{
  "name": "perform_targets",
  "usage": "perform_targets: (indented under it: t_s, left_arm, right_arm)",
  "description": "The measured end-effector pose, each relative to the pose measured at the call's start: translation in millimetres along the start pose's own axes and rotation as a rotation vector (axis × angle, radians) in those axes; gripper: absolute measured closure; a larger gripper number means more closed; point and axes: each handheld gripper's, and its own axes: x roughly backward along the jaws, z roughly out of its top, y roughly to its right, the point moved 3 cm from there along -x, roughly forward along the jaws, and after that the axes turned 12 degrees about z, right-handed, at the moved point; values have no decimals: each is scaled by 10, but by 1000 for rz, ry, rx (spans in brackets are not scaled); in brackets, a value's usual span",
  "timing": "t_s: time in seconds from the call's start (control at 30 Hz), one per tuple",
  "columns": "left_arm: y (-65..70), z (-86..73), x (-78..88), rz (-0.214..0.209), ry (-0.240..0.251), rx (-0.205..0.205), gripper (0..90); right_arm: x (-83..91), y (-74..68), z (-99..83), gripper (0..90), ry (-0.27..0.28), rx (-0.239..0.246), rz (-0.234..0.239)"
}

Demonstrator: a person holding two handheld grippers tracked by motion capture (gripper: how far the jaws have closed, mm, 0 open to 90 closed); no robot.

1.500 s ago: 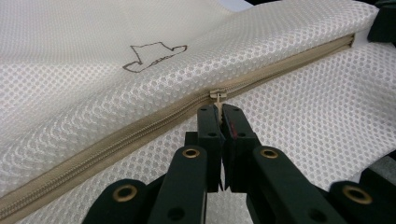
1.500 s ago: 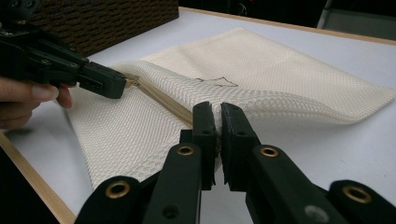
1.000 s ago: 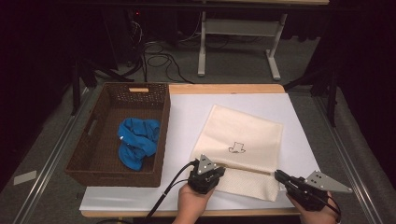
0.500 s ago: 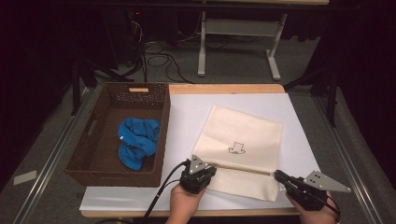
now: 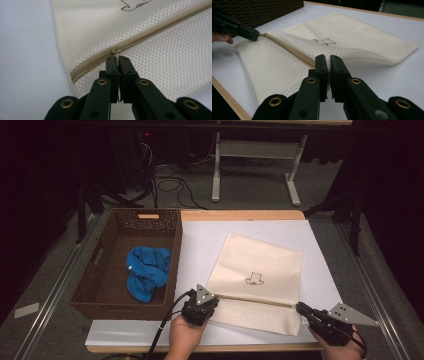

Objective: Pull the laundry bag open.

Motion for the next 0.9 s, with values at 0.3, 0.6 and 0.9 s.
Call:
perform_targets:
  t_s: [0.3,0.6,0.9]
  left_arm:
    - [-94,-65,4,52,-19,28,873]
    - [-146,-68,28,90,-9,38,873]
    - [-166,-94,11,64,-9,73,869]
  right_arm:
    - [74,125,-33,864,11,-26,-22]
    - [104,159,-35,864,12,-29,-32]
    - [90,132,-39,862,4,-8,-36]
